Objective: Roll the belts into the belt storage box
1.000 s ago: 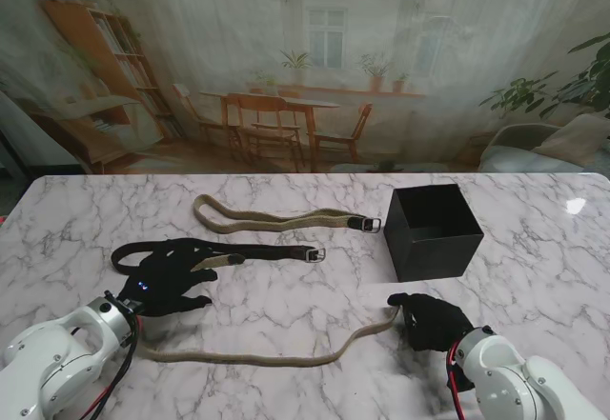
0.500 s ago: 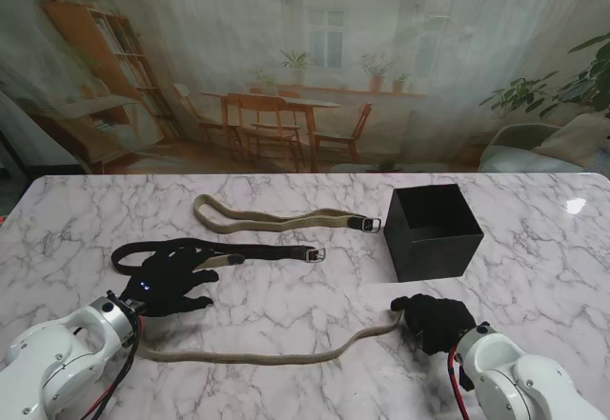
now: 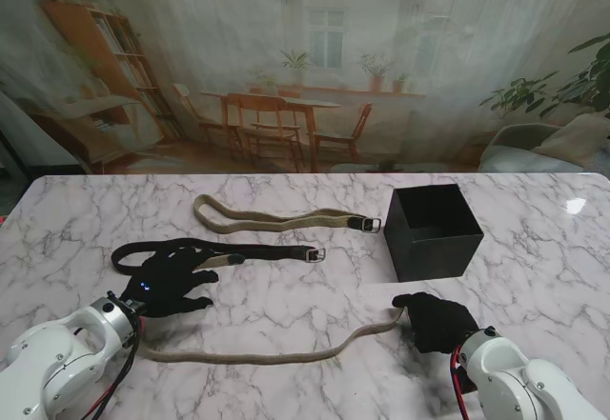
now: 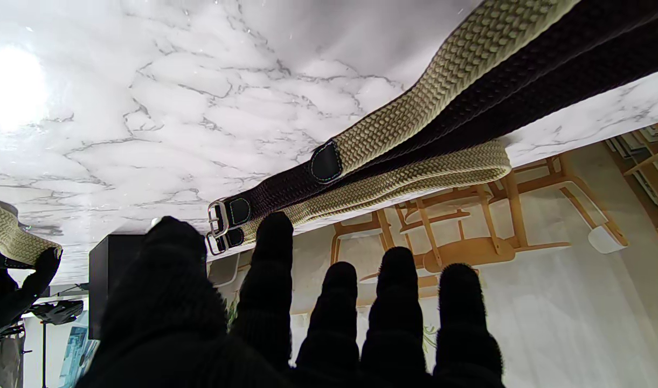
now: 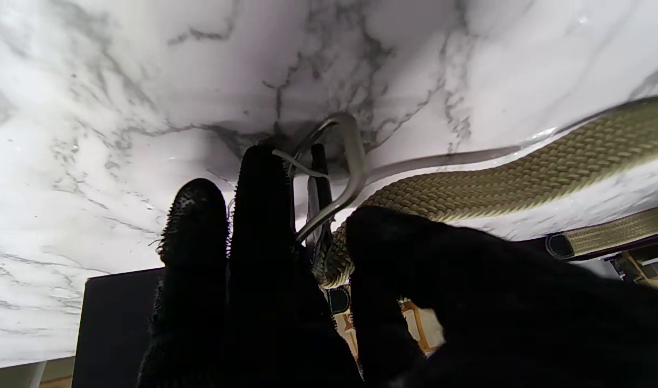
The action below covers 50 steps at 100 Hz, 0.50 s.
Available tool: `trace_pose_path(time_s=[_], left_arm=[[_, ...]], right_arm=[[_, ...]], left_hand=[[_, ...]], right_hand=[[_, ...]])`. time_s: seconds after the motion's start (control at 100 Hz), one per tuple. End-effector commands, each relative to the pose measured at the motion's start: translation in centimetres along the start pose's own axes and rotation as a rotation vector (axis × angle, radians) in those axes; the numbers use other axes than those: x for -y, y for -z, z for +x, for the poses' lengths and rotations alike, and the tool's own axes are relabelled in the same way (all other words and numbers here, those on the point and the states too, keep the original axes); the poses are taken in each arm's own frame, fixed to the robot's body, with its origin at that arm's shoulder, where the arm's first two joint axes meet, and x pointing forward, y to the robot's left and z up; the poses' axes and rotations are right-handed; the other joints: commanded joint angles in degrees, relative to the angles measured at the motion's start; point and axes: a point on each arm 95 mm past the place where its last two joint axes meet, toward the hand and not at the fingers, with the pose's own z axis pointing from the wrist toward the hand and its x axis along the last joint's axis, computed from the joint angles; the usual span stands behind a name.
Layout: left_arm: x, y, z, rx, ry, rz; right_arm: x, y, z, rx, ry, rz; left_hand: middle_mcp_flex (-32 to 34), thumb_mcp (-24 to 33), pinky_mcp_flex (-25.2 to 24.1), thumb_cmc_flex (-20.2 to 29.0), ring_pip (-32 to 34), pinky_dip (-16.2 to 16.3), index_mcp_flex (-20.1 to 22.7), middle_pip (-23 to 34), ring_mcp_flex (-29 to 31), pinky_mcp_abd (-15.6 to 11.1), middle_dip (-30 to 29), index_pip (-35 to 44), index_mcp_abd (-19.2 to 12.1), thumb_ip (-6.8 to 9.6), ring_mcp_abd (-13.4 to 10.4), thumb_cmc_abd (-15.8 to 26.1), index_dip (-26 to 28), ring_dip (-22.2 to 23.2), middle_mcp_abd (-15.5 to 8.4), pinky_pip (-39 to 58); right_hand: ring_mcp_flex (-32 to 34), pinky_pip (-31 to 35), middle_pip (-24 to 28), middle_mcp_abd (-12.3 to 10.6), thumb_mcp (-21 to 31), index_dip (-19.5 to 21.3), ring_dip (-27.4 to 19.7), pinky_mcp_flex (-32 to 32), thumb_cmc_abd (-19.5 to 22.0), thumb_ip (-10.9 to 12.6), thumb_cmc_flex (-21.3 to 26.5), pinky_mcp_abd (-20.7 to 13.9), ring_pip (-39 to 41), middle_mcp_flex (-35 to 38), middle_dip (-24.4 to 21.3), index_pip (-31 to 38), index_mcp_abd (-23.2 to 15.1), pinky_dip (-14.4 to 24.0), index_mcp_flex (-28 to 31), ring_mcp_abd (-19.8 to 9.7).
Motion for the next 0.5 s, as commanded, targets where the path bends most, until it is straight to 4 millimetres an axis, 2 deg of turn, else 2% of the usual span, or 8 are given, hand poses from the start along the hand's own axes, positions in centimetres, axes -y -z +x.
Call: trace_pose_path(time_s=[0.0, 0.07, 0.17, 0.31, 0.36, 0.42, 0.46, 0.49], left_arm=[[-0.33, -0.03, 0.14, 0.002, 0.007, -0.019], [-0.36, -0.03, 0.15, 0.002, 0.008, -0.020], [-0.39, -0.02, 0.15, 0.002, 0.011, -0.022], [-0.43, 0.04, 0.14, 0.004, 0.011, -0.023], [-0.46, 0.05, 0.15, 0.004, 0.011, -0.024], [-0.48, 0.05, 0.15, 0.004, 0.011, -0.026], [-0.50, 0.05, 0.16, 0.004, 0.012, -0.027], [-0.51, 0.05, 0.16, 0.005, 0.012, -0.028]], right_arm=[[0.32, 0.31, 0.18, -0.011, -0.005, 0.030], [0.24, 0.41, 0.27, -0.012, 0.003, 0.028], [0.09, 0.57, 0.33, -0.008, 0.007, 0.028], [0.01, 0.85, 0.28, 0.003, 0.026, 0.036], [-0.02, 0.96, 0.32, 0.007, 0.017, 0.043], [-0.10, 1.07, 0.38, 0.014, 0.011, 0.042], [-0.13, 1.14, 0.40, 0.021, 0.017, 0.039], [-0.11, 1.14, 0.43, 0.030, 0.023, 0.028]], left_hand=[[-1.30, -0.88, -0.59, 1.83, -0.49, -0.30, 1.19, -1.00, 0.56, 1.44, 0.58, 0.67, 1.30, -1.15, 0.89, 1.84, 0.23, 0.78, 0.99, -0.13], [-1.29, -0.93, -0.60, 1.67, -0.50, -0.32, 1.22, -0.99, 0.52, 1.40, 0.58, 0.68, 1.36, -1.16, 0.88, 1.95, 0.23, 0.78, 1.02, -0.11], [-1.25, -0.87, -0.65, 1.73, -0.47, -0.36, 1.23, -0.97, 0.54, 1.45, 0.58, 0.67, 1.47, -1.15, 1.01, 1.98, 0.21, 0.80, 1.12, -0.09], [-1.24, -0.92, -0.60, 1.66, -0.42, -0.40, 1.23, -0.98, 0.58, 1.46, 0.59, 0.67, 1.37, -1.16, 0.97, 1.94, 0.20, 0.82, 1.04, -0.02], [-1.30, -0.89, -0.64, 1.70, -0.44, -0.43, 1.20, -1.01, 0.52, 1.42, 0.58, 0.66, 1.37, -1.16, 0.94, 1.99, 0.19, 0.82, 1.12, -0.03], [-1.26, -0.89, -0.62, 1.75, -0.45, -0.45, 1.25, -1.00, 0.51, 1.44, 0.59, 0.68, 1.43, -1.15, 1.04, 1.95, 0.20, 0.82, 1.15, -0.01], [-1.19, -0.89, -0.58, 1.77, -0.38, -0.46, 1.22, -0.97, 0.63, 1.41, 0.60, 0.68, 1.43, -1.15, 0.98, 1.95, 0.19, 0.84, 1.07, 0.03], [-1.20, -0.90, -0.58, 1.76, -0.38, -0.47, 1.23, -0.98, 0.61, 1.40, 0.60, 0.68, 1.44, -1.15, 1.01, 1.94, 0.19, 0.84, 1.10, 0.03]], right_hand=[[-1.76, -0.93, -1.88, -1.06, 5.19, -0.40, -2.37, -1.53, -2.07, 1.92, -0.11, 0.21, -4.29, -3.25, -0.78, -1.15, 4.33, -0.97, -1.41, 1.58], [-3.60, -1.18, -2.32, -1.92, 5.75, -0.69, -2.49, -3.10, -2.11, 2.51, -0.62, 0.86, -4.47, -4.12, -1.06, -2.61, 3.70, -0.89, -1.56, 2.36], [-7.37, -2.41, -2.95, -2.38, 9.14, -0.21, -3.18, -5.39, -4.48, 4.38, 0.18, 0.92, -5.75, -6.43, -1.37, -3.21, 3.32, -1.05, -2.49, 2.00], [-13.08, -5.37, -3.01, -4.20, 10.57, 0.55, -5.35, -9.16, -5.79, 5.58, 0.53, -0.64, -8.73, -9.89, -1.44, -3.61, 2.37, -2.15, -4.06, -0.80], [-18.38, -7.55, -3.57, -5.41, 10.41, 0.34, -7.29, -12.85, -5.57, 5.69, 0.76, -1.81, -11.61, -12.19, -1.74, -4.41, 1.99, -2.89, -4.68, -2.25], [-21.51, -8.64, -3.31, -5.82, 9.76, -0.07, -8.92, -14.94, -5.31, 5.44, 1.77, -2.04, -12.83, -13.38, -1.74, -5.36, 1.94, -3.10, -5.09, -3.45], [-23.74, -10.00, -3.33, -6.27, 8.48, -0.52, -9.73, -17.42, -4.18, 4.99, 0.83, -0.31, -13.32, -13.91, -1.84, -6.20, 1.75, -3.40, -5.60, -3.20], [-24.00, -10.39, -3.36, -6.23, 2.96, -1.21, -9.22, -18.57, -0.44, 3.96, -3.32, 1.61, -11.98, -13.80, -1.98, -7.23, 1.53, -2.95, -5.86, -1.28]])
